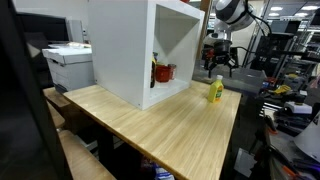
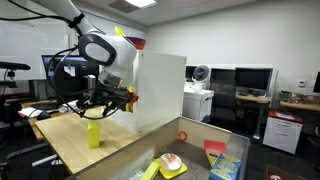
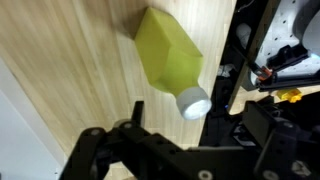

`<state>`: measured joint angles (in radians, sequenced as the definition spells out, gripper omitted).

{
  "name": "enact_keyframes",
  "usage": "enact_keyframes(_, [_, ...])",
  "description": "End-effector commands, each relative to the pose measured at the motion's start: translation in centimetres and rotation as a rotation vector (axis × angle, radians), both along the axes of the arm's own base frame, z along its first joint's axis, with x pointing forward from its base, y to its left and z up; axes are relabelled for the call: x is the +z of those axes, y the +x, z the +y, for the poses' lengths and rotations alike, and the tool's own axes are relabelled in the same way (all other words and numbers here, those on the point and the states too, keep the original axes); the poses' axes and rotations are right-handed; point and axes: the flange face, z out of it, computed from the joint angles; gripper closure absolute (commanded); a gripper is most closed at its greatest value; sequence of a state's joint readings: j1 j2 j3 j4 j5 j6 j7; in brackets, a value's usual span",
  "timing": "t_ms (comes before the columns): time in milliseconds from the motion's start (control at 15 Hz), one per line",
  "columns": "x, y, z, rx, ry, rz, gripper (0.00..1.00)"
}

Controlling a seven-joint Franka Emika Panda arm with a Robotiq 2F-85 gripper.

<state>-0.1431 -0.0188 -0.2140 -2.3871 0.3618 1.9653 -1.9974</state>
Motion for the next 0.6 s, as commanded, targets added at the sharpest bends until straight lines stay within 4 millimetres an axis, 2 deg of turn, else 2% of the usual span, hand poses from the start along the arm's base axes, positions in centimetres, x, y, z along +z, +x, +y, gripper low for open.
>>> enact_keyframes(0, [1.7,-1.9,1.4,-0.115,-0.090,-0.100,0.00])
enact_keyframes(267, [2.9,-3.0,2.4,-0.251,-0.224,-0.160,0.00])
enact_keyframes(533, [4.1,-3.9,2.9,-0.412,-0.322,-0.139,0.00])
